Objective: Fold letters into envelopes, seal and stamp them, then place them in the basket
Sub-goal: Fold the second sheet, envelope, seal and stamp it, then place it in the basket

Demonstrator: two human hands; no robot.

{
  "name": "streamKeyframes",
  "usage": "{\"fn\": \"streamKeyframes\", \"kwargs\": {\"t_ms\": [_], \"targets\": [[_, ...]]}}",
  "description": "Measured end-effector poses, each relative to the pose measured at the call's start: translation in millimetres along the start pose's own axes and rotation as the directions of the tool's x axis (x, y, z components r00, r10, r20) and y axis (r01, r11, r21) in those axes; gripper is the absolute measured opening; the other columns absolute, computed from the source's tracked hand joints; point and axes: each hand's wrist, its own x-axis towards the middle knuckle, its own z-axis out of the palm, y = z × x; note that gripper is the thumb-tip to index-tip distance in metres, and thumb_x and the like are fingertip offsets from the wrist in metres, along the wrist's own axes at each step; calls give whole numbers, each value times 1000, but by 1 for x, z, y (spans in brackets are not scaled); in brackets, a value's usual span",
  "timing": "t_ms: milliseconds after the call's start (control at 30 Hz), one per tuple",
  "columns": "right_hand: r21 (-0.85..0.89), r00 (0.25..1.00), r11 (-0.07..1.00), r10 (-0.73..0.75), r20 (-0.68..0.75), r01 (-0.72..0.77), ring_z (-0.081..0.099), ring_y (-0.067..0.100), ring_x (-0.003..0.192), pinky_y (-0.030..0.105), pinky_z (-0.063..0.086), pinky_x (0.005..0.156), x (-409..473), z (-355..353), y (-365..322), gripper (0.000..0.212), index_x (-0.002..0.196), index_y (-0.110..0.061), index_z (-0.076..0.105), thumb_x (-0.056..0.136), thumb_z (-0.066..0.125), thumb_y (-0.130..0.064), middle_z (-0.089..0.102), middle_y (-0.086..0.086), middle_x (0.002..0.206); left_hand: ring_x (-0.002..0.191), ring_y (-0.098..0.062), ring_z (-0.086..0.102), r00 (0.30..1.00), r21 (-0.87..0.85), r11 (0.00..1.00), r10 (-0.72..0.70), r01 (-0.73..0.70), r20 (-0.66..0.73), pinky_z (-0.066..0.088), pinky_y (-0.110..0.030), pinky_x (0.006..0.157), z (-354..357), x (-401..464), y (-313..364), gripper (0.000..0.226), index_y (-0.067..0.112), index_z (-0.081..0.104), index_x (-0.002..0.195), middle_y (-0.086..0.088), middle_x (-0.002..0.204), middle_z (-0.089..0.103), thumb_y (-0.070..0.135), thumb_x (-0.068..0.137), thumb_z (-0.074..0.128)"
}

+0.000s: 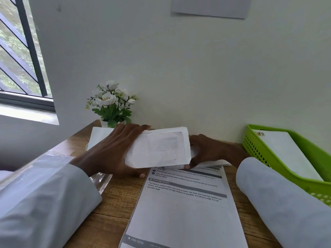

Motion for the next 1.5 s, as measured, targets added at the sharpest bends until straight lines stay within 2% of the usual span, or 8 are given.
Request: {"fn": "streamKeyframes", "kwargs": {"t_ms": [133,233,567,900,1133,1233,1400,1500], "targets": [[27,974,998,-53,-222,61,59,11,88,33,47,77,-7,-5,5,35,96,-32,66,68,84,-43,65,-16,95,119,-13,33,1000,10,1000,1,-1,3,27,-28,103,3,-1,-1,124,22,21,151,2,137,35,85,55,68],[189,944,977,-33,-329,100,67,13,79,31,52,70,-27,-15,12,17,91,-26,73,77,82,-21,73,-8,88,120,-14,34,1000,5,1000,1,-1,-3,31,-30,102,3,-1,0,125,23,21,151,1,137,36,86,54,67],[606,918,774,85,-387,184,73,9,81,15,54,66,-110,-49,21,20,104,-17,78,86,72,-12,79,1,96,124,-16,30,999,-2,1000,-29,29,-46,35,-40,103,0,0,4,132,23,17,151,-2,141,33,91,48,64],[519,939,839,31,-343,162,74,12,84,17,55,68,-110,-51,0,20,107,-19,77,89,71,-14,79,-3,96,128,-22,34,993,-16,1000,21,-23,-120,31,-41,107,-1,0,8,134,16,22,150,-6,140,36,87,47,71],[480,970,868,-7,-241,126,75,17,91,28,58,77,-106,-45,-15,23,110,-21,77,89,71,-15,79,-4,95,124,-30,38,990,97,992,86,-75,-115,41,-59,104,-2,6,22,127,17,27,149,-10,138,39,90,52,63],[484,974,863,-35,-222,142,70,16,97,31,53,87,-98,-37,-23,37,122,-28,70,88,73,-15,78,1,105,124,-29,37,985,124,985,134,-121,-104,37,-61,107,-2,10,36,124,18,28,150,-10,138,41,90,55,62],[339,965,931,-49,-258,138,61,1,113,5,44,90,-87,-26,-34,72,150,-20,40,87,70,-5,60,-6,136,125,-28,36,980,146,977,171,-156,-96,31,-58,112,2,13,49,117,21,28,150,-10,139,42,87,59,61],[400,978,910,-23,-207,106,69,13,101,21,51,86,-96,-36,-29,76,152,-29,34,88,72,-12,75,1,109,125,-29,36,983,145,979,156,-140,-101,29,-55,114,2,12,45,117,21,30,150,-9,137,42,86,58,63]]}}
